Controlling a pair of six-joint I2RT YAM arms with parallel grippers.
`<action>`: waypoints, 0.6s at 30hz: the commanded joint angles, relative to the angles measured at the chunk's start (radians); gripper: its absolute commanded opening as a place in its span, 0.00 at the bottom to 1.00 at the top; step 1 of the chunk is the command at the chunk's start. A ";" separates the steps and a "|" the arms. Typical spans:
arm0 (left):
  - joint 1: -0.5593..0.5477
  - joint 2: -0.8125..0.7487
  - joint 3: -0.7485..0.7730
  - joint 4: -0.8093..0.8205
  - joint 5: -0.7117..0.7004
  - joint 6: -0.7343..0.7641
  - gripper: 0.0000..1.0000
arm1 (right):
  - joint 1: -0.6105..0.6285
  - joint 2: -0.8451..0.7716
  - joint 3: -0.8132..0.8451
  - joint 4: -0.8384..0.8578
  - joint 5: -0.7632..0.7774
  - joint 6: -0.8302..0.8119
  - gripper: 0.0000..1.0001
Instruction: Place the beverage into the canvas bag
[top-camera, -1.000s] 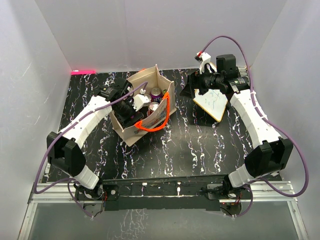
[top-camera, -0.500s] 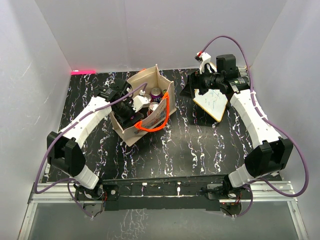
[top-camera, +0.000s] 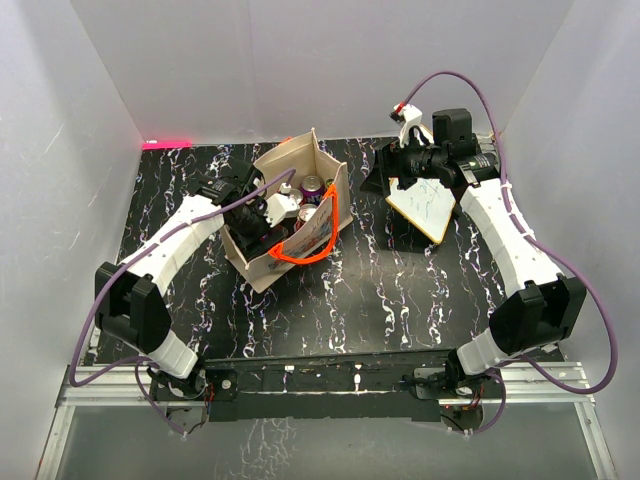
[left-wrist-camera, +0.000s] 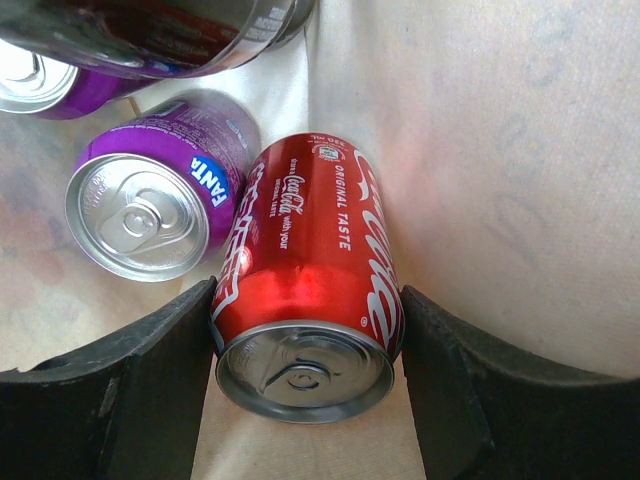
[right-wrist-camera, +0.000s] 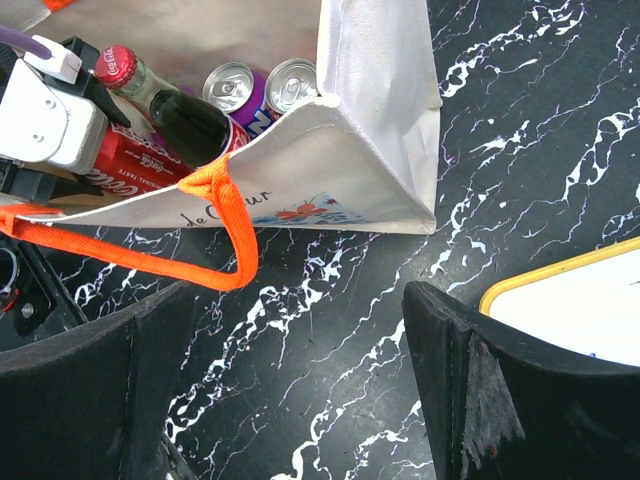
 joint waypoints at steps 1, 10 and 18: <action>0.001 -0.027 -0.021 -0.062 0.052 0.010 0.18 | -0.009 -0.036 0.004 0.034 0.013 -0.019 0.88; 0.001 -0.017 -0.052 -0.047 0.060 0.028 0.27 | -0.012 -0.025 0.018 0.033 0.013 -0.024 0.88; 0.001 0.023 -0.039 -0.009 0.037 0.019 0.44 | -0.012 -0.023 0.026 0.033 0.024 -0.031 0.88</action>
